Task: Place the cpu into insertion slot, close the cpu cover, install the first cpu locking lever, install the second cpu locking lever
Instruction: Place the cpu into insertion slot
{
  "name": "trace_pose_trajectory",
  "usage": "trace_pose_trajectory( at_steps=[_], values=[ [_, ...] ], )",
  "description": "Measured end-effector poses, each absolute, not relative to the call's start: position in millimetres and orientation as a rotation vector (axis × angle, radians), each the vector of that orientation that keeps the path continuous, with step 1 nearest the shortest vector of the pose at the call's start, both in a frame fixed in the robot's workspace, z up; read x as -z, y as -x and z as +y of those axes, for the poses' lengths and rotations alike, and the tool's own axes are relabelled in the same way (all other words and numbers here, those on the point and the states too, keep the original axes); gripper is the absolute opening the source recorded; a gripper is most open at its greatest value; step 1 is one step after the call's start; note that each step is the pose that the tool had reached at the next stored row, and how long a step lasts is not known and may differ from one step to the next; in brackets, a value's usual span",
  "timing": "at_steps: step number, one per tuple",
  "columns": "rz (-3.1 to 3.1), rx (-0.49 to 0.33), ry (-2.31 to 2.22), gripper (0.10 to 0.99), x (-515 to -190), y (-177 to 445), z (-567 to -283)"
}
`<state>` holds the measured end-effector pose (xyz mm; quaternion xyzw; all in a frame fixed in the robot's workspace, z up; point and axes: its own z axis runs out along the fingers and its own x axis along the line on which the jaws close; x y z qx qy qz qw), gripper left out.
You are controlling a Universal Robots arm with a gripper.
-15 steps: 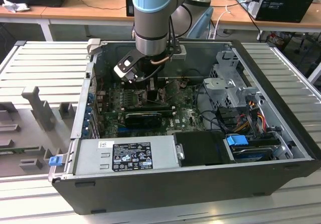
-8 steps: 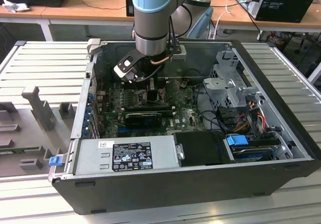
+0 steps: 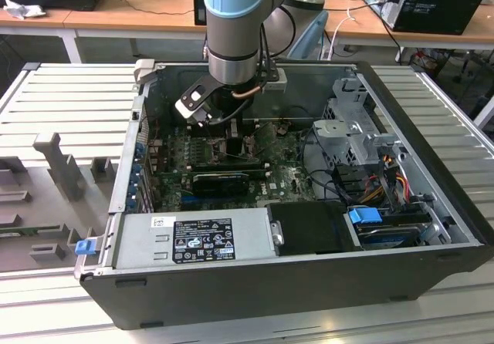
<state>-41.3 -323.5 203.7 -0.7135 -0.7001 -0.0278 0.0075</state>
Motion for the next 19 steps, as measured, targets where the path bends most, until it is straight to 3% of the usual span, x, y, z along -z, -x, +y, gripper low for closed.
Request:
trace_pose_trajectory(
  at_steps=[2, 3, 4, 7, 9, 12, 19],
  values=[
    [-2.189, 0.087, 2.231, 0.608, -209, 41, -323],
    [-2.189, 0.087, 2.231, 0.525, -210, 41, -323],
    [-2.189, 0.087, 2.231, 0.525, -211, 41, -323],
    [-2.189, 0.087, 2.231, 0.341, -214, 41, -323],
    [-2.189, 0.087, 2.231, 0.341, -215, 41, -323],
    [-2.189, 0.087, 2.231, 0.106, -219, 41, -323],
    [-2.189, 0.087, 2.231, 0.106, -226, 41, -323]
  ],
)
